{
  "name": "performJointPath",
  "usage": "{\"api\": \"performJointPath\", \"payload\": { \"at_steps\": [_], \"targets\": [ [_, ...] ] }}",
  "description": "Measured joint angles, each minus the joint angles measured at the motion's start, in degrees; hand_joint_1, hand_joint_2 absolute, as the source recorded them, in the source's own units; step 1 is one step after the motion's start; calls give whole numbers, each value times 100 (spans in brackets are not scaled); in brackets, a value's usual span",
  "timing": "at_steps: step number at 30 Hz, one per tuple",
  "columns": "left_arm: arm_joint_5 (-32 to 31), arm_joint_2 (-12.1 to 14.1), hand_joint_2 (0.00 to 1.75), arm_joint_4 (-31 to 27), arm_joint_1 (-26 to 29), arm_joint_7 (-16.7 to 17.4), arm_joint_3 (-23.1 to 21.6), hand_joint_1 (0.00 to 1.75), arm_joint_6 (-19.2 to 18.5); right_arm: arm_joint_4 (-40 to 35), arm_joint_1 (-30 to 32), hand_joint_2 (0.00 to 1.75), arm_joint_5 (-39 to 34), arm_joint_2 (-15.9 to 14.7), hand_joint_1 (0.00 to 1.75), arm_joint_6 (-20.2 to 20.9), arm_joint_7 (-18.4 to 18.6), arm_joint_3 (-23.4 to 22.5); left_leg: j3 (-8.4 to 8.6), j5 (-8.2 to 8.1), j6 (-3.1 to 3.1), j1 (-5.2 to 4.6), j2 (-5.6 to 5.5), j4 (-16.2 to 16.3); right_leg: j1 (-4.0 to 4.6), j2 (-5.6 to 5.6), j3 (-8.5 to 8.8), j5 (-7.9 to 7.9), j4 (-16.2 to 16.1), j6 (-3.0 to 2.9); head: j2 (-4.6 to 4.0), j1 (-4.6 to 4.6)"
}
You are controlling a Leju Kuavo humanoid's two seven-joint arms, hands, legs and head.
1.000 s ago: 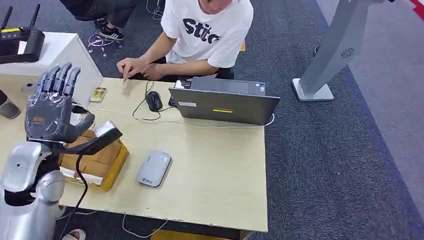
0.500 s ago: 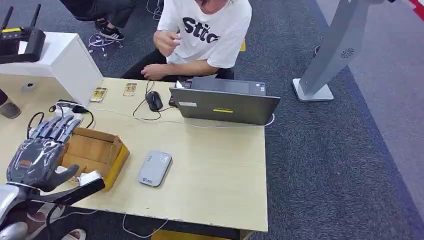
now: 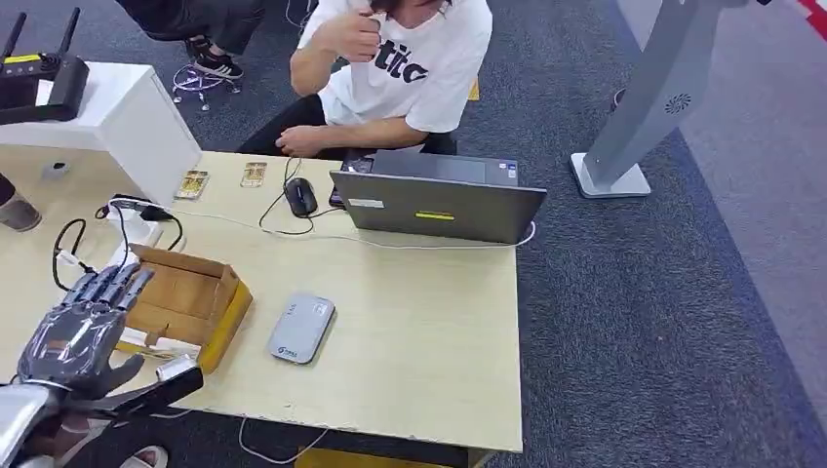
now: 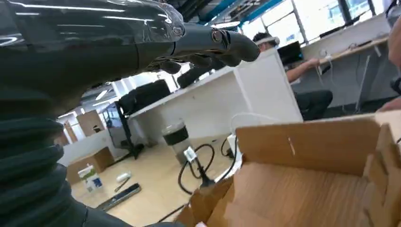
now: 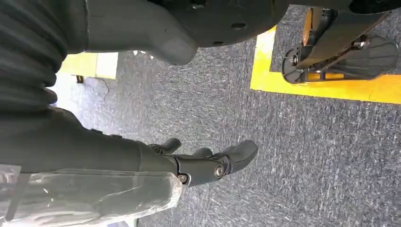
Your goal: Pass the card to the sensor for recognition and then transmit it.
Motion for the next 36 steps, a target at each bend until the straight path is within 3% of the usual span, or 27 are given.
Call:
{"api": "performJointPath", "payload": {
  "at_steps": [10, 19, 29, 36],
  "targets": [
    [-142, -135, 175, 627, 17, 142, 0, 0, -223, 0, -20, 175, 241, 2, 0, 28, 79, 0, -1, 0, 0, 0, 0, 0, 0, 0, 0, 0, 0, 0, 0, 4],
    [-359, -404, 175, 1269, -62, 229, -4, 0, -166, -2, -25, 175, 527, 0, 0, 85, 112, 0, 0, 0, 0, 0, 0, 0, 0, 0, -1, 0, -1, 0, 0, 2],
    [-511, -612, 175, 2168, -423, -203, -4, 0, 338, -7, -36, 175, 756, 0, 0, 92, 131, 0, 0, 0, 0, 0, 1, 0, 0, 1, -1, 1, 0, -1, 0, 2],
    [-518, -763, 175, 2435, -574, -573, -4, 0, 706, -7, -36, 175, 783, 0, 0, 87, 153, 0, 0, 0, 0, 0, 0, 1, 0, 1, -3, 1, -1, -1, 0, 4]
  ]
}}
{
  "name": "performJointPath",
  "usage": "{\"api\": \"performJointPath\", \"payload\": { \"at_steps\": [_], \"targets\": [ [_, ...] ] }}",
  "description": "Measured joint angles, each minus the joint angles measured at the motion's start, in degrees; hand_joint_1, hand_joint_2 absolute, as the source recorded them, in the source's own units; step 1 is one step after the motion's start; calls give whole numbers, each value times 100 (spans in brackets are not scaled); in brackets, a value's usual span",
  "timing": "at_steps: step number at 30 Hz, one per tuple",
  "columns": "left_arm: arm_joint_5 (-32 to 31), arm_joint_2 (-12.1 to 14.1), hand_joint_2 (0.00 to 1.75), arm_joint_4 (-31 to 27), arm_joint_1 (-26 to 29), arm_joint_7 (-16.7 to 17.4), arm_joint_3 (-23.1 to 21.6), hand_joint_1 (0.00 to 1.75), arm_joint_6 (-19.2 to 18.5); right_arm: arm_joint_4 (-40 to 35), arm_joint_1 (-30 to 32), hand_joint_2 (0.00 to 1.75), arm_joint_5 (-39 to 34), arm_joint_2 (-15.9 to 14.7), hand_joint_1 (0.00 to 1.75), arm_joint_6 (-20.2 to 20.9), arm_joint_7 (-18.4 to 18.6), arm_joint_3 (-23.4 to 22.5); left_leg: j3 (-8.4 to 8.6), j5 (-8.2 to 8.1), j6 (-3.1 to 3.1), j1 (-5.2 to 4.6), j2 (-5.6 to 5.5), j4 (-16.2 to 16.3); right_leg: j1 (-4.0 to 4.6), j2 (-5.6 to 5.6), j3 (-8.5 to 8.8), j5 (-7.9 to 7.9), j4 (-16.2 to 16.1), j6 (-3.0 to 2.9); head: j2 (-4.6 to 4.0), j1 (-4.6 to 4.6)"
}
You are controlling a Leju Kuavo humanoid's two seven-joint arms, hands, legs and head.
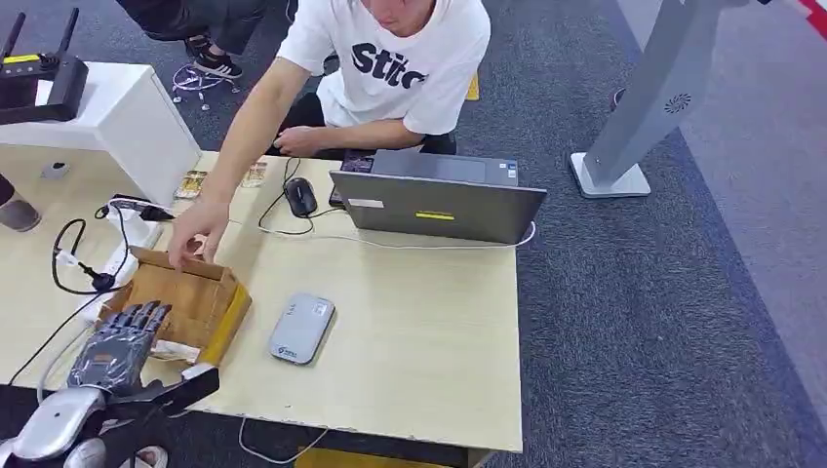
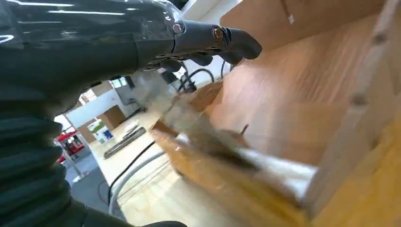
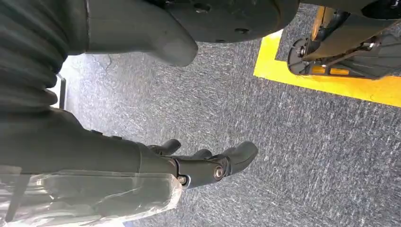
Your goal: Pass the card to the sensor for recognition and then transmit it.
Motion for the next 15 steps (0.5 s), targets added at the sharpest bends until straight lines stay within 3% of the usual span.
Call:
{"api": "performJointPath", "payload": {
  "at_steps": [7, 15],
  "targets": [
    [444, -63, 175, -138, -38, -382, -74, 0, 118, 0, 4, 175, -57, 0, 0, -2, -42, 0, 0, 0, 0, 0, 0, 0, 0, 1, -1, 0, 0, 0, 0, -2],
    [891, -2, 175, -424, -39, -502, -271, 0, 7, 0, 8, 175, 20, 0, 0, 2, -92, 0, 0, 0, 0, 0, 1, 0, 0, 1, 0, 0, 0, 0, 0, -2]
  ]
}}
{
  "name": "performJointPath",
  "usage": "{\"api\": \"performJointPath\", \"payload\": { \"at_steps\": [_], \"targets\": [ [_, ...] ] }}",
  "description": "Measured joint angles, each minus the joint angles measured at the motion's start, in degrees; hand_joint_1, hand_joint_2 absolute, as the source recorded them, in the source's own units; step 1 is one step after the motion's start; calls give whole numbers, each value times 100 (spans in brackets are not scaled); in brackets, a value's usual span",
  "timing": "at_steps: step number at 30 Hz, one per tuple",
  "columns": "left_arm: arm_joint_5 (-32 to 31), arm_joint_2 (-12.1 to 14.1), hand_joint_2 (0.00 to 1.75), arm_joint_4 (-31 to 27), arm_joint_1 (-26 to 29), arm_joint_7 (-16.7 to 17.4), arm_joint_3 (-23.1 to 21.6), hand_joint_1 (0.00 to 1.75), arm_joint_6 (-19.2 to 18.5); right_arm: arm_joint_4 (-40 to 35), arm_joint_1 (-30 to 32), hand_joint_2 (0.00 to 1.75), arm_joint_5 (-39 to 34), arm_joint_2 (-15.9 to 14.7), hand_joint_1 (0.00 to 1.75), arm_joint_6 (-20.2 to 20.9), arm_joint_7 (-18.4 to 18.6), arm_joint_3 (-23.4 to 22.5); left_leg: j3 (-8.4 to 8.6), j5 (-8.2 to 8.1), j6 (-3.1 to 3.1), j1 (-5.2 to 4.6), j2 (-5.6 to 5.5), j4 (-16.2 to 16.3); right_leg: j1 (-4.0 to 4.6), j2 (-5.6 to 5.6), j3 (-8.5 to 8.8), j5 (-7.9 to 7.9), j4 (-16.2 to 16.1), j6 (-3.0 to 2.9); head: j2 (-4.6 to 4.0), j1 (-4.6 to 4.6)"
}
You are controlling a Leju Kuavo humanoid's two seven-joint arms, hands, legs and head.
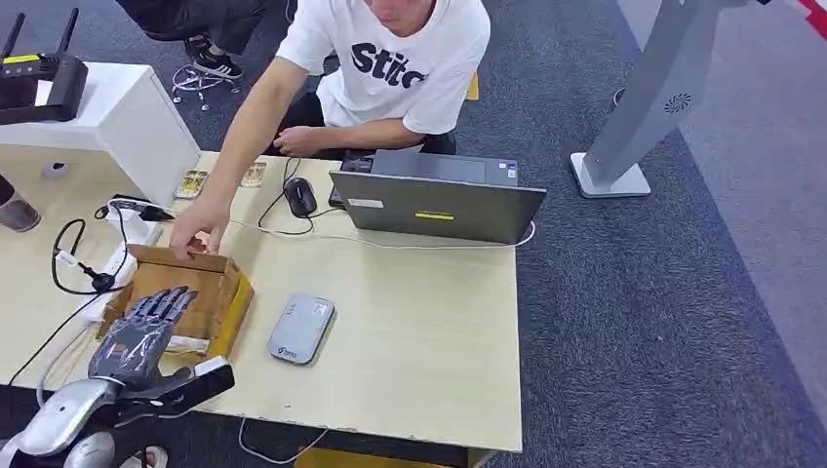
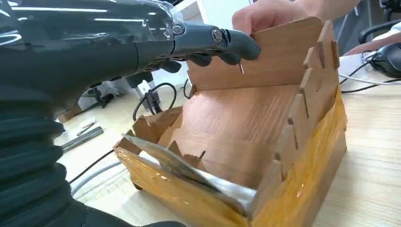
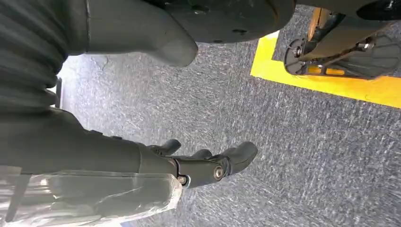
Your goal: Pass the card to the sensor for recognition and then transmit it.
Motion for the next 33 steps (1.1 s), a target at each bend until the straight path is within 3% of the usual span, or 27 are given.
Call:
{"api": "performJointPath", "payload": {
  "at_steps": [6, 11, 17, 22, 33],
  "targets": [
    [344, 212, 175, -55, 35, 72, -96, 0, -175, 0, 0, 175, 75, 0, 0, 4, 13, 0, 0, 0, 0, 1, -1, 0, 0, 0, 1, 0, 1, 0, 0, 0],
    [516, 531, 175, -105, 141, 350, -136, 0, -538, 0, 0, 175, 158, -2, 0, 7, 57, 0, 0, 0, 0, 1, 1, -1, 0, 1, -1, 0, 1, 0, 0, 0],
    [306, 684, 175, -105, 134, 546, -179, 0, -501, -2, -3, 175, 173, -2, 0, 7, 76, 0, 0, 0, 0, 0, -2, 0, 0, -3, 1, 0, 0, 0, 0, 4],
    [23, 630, 175, -28, 58, 459, -225, 0, -143, -11, -3, 175, 234, -2, 0, 7, 68, 0, 0, 0, 0, 0, -2, 0, 0, -3, 0, 0, 0, 0, 0, 0],
    [-347, 41, 175, 485, -390, 118, -308, 2, 468, -24, -12, 175, 310, -2, 0, -4, 46, 4, 0, 0, 0, 0, -2, 1, 0, -4, 1, 1, 0, 0, 0, 2]
  ]
}}
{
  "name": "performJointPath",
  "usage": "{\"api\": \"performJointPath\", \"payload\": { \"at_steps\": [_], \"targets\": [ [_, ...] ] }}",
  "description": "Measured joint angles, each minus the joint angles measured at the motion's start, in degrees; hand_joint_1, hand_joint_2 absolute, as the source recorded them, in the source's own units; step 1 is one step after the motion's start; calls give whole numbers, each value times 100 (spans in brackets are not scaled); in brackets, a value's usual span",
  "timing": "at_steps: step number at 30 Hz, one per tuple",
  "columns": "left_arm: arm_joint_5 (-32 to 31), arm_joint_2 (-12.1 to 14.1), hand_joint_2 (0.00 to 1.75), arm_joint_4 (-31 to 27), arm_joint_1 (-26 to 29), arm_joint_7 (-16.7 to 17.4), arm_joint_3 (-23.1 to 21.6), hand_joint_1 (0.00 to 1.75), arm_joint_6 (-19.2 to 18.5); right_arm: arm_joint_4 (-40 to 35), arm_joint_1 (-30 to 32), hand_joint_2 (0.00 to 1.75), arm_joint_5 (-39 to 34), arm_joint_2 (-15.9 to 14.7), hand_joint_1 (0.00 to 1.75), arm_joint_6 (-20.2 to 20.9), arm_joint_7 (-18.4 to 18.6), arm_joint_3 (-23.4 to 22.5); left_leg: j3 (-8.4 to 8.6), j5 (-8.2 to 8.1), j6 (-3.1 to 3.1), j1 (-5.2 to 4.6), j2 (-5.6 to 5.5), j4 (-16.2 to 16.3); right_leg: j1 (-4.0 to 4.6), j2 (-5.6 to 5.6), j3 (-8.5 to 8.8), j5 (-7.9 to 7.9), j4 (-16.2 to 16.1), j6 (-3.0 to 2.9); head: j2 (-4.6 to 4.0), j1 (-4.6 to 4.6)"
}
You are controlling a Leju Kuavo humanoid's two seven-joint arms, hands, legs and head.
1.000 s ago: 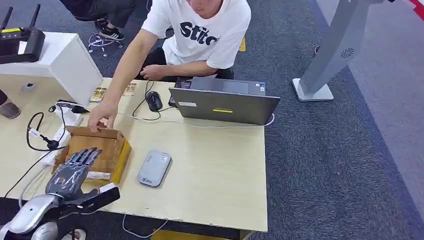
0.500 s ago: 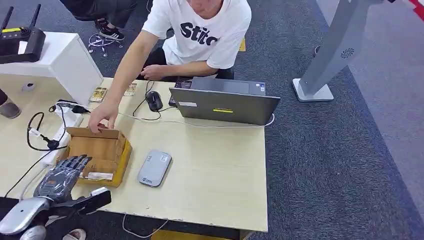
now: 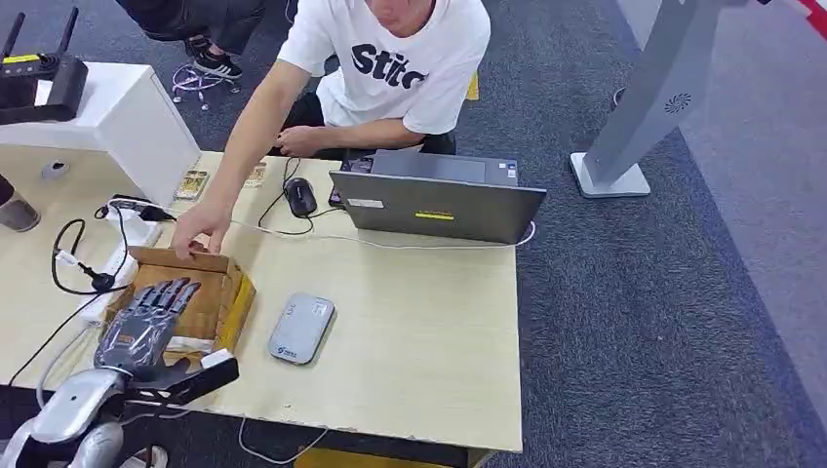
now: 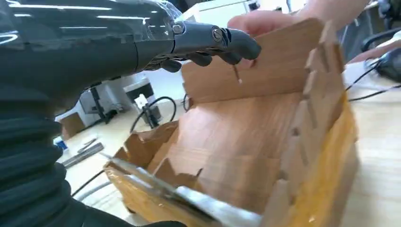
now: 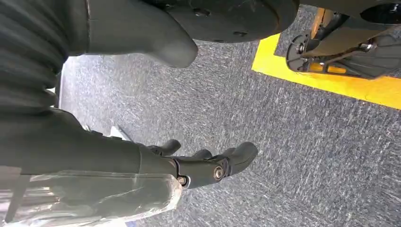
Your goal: Pass the card to the sensor for recognition and then transmit it.
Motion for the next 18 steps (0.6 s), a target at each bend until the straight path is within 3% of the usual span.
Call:
{"api": "performJointPath", "payload": {
  "at_steps": [5, 7, 10, 13, 17, 18],
  "targets": [
    [13, -148, 175, 64, -29, -72, -2, 31, 13, 0, 1, 175, 37, 0, 0, 0, 11, -2, 0, 0, 0, 0, 1, 0, 0, 2, -2, 0, 0, 0, 0, -2],
    [57, -186, 175, 68, -29, -107, -2, 73, -5, 0, 0, 175, 46, 0, 0, 2, 35, 0, 0, 0, 0, 0, 1, 0, 0, 2, -2, 0, 0, 0, 0, 0],
    [147, -207, 175, 68, -14, -124, -2, 96, -46, 0, 2, 175, 55, 0, 0, 4, 55, 0, -1, 0, 0, 0, 1, 0, 0, 2, -1, 0, 0, 0, 0, -2],
    [227, -201, 175, 68, 17, -124, -2, 101, -131, 0, 3, 175, 87, 0, 0, 7, 55, 0, -1, 0, 0, 0, 1, 0, 0, 1, 0, 0, 0, 0, 0, 0],
    [365, -138, 175, 68, 59, -124, -2, 141, -317, 0, 4, 175, 122, -2, 0, 11, 55, 0, 0, 0, 0, 0, 0, 0, 0, 2, 1, 0, 0, 0, 0, -2],
    [387, -100, 175, 68, 71, -124, -2, 143, -332, 0, 5, 175, 129, -2, 0, 13, 55, 0, 0, 0, 0, 0, 0, 0, 0, 2, 0, 0, 0, 0, 0, -2]
  ]
}}
